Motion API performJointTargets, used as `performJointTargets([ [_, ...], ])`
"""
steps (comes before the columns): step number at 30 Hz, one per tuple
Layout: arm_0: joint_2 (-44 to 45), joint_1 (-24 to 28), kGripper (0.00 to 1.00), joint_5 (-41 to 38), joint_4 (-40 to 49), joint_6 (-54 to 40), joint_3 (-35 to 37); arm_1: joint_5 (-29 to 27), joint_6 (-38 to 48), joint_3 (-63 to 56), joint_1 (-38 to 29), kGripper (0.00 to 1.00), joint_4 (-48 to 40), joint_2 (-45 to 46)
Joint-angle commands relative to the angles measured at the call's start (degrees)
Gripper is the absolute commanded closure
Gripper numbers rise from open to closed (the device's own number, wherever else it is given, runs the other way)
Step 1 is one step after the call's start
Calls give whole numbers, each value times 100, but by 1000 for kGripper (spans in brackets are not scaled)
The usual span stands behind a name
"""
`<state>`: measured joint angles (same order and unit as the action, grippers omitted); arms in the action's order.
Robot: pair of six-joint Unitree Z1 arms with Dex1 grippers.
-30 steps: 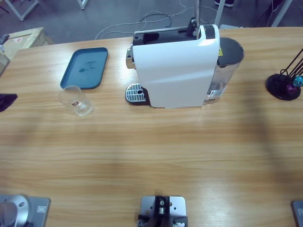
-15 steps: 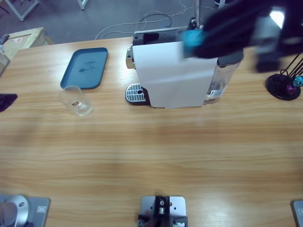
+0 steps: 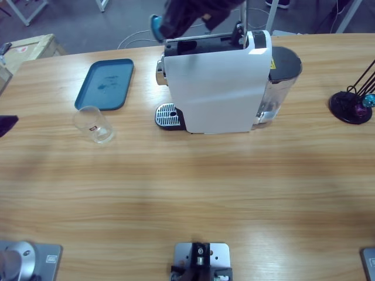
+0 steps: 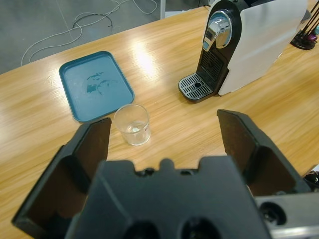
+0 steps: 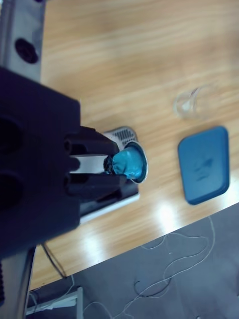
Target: Pour coffee
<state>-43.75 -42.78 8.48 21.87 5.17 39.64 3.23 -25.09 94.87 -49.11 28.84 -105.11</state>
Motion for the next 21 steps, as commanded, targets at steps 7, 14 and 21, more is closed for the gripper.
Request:
performJointTargets([
  [7,86,-29,101,13,-34,-42,-167,-3,-330,-4,279,1000,-45,-688],
  [14,93,-29,101,20,-34,-42,-167,32,-330,21,288,1000,-47,-785],
  [21,124,-29,101,22,-34,-42,-167,-7,-324,49,316,1000,-36,-836],
])
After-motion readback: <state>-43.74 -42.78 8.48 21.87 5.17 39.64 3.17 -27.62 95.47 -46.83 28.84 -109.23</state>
